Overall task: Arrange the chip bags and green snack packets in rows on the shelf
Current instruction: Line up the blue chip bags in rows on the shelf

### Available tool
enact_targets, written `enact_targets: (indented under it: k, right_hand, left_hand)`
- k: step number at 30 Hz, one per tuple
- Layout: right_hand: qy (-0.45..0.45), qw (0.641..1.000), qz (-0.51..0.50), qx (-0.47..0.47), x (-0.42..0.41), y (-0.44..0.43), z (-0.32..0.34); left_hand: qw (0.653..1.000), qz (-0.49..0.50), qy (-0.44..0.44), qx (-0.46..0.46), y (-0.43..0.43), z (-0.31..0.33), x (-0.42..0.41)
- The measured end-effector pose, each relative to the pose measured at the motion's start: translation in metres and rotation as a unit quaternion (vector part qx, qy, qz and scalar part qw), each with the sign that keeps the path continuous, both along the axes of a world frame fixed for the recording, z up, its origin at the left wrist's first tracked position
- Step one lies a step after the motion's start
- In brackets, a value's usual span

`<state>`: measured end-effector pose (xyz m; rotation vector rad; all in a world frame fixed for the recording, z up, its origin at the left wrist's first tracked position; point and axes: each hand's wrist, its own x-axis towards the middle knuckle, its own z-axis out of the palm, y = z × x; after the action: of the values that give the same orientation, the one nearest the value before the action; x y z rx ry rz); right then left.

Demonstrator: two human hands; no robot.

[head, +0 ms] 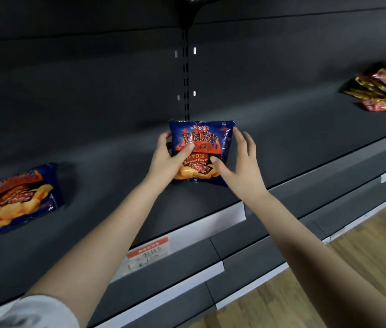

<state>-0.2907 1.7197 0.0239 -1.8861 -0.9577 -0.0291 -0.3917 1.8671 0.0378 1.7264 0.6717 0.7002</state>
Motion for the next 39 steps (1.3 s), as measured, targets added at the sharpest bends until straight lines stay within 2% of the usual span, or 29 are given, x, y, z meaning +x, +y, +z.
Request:
enact_targets:
  k: [2, 6, 8, 12, 14, 16, 19, 21, 24, 27, 30, 35, 39]
  right_hand:
    - [0.058, 0.998, 0.026, 0.014, 0.006, 0.016, 0.001]
    - [0.078, 0.996, 0.032, -0.006, 0.019, 0.037, -0.008]
    - [0.074, 0.997, 0.014, 0.000, 0.034, 0.038, -0.005]
    - [0.020, 0.999, -0.025, 0.018, 0.074, 0.035, 0.007]
    - [0.004, 0.999, -0.035, 0.011, 0.090, 0.036, 0.009]
    - [-0.004, 0.999, -0.039, -0.010, 0.105, 0.039, 0.007]
    - [-0.011, 0.999, -0.029, -0.042, 0.133, 0.047, 0.005]
    - [0.001, 0.998, -0.018, -0.059, 0.153, 0.052, 0.005]
    - [0.013, 0.996, 0.014, -0.085, 0.179, 0.055, 0.004]
    - [0.024, 0.991, 0.052, -0.120, 0.201, 0.055, 0.002]
    - [0.044, 0.991, 0.085, -0.095, 0.206, 0.054, 0.001]
    - [0.011, 0.997, 0.039, -0.065, 0.202, 0.056, -0.005]
    - [-0.090, 0.995, -0.012, -0.042, 0.194, 0.052, -0.007]
  left_hand:
    - [1.000, 0.005, -0.022, 0.005, -0.005, -0.004, 0.007]
    - [0.999, 0.000, 0.003, 0.046, -0.010, -0.010, 0.022]
    - [0.997, -0.011, 0.024, 0.072, -0.001, -0.006, 0.033]
    - [0.974, -0.029, 0.118, 0.190, 0.011, 0.001, 0.056]
    - [0.948, -0.035, 0.180, 0.261, 0.011, -0.002, 0.063]
    - [0.902, -0.048, 0.263, 0.338, 0.010, -0.008, 0.070]
    - [0.842, -0.052, 0.365, 0.395, 0.013, -0.016, 0.083]
    - [0.824, -0.038, 0.410, 0.391, 0.015, -0.022, 0.091]
    - [0.822, -0.024, 0.450, 0.348, 0.010, -0.035, 0.094]
    - [0.821, -0.012, 0.451, 0.348, 0.008, -0.040, 0.094]
    - [0.821, -0.004, 0.455, 0.343, 0.006, -0.039, 0.092]
    - [0.831, 0.048, 0.478, 0.281, -0.011, -0.035, 0.110]
    - [0.824, 0.097, 0.488, 0.271, -0.027, -0.039, 0.126]
